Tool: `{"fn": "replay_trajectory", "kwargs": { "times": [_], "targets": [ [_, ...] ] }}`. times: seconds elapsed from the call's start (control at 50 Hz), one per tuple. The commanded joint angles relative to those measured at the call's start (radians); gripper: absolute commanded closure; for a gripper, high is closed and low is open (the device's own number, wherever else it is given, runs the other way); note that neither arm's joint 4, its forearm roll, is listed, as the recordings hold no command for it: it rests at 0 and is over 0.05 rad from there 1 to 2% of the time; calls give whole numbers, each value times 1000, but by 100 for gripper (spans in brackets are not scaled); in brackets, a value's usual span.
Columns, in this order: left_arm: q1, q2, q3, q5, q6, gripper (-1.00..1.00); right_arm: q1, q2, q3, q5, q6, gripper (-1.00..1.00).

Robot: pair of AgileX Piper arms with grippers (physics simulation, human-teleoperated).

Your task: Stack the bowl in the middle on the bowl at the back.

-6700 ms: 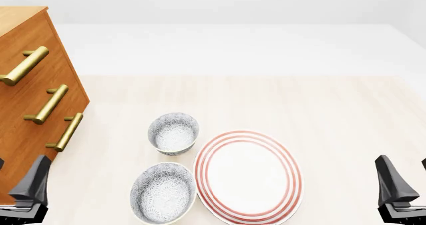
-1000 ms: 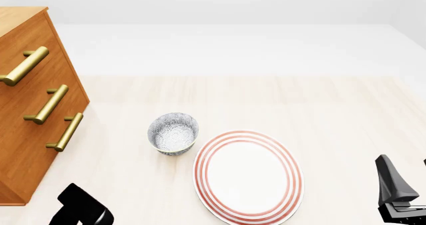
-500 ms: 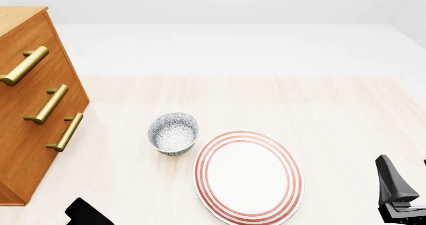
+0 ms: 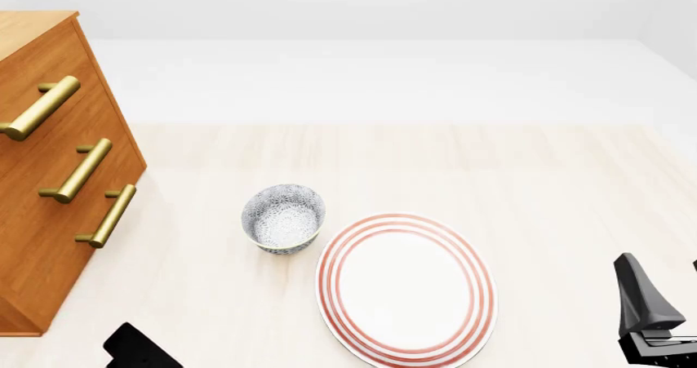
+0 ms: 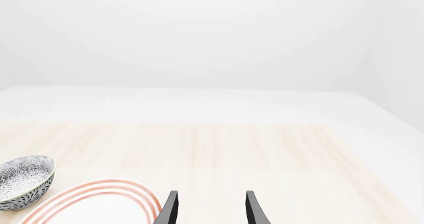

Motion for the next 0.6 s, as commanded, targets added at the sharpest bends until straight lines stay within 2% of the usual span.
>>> {"fn": "replay_trajectory", "kwargs": {
  "times": [0.02,0.08,0.36,0.42,0.46,0.54,0.58,0.6],
  "targets": [
    [43,-63,-24,79,36,-100,0,0,0,0,0,-100],
    [68,-109,-54,140,59,-100,0,0,0,0,-1,-100],
    [144,-223,-144,296,120,-100,2,0,0,-3,-8,-100],
    [182,-265,-186,348,144,-100,2,0,0,-3,-8,-100],
    [212,-308,-232,389,145,-100,2,0,0,-4,-8,-100],
    [242,-360,-269,422,142,-100,2,-1,0,-3,-8,-100],
    [274,-399,-321,454,134,-100,4,-2,-9,-12,-11,-100],
    [282,-402,-343,462,152,-100,7,-2,-11,-10,-14,-100]
  ]
}}
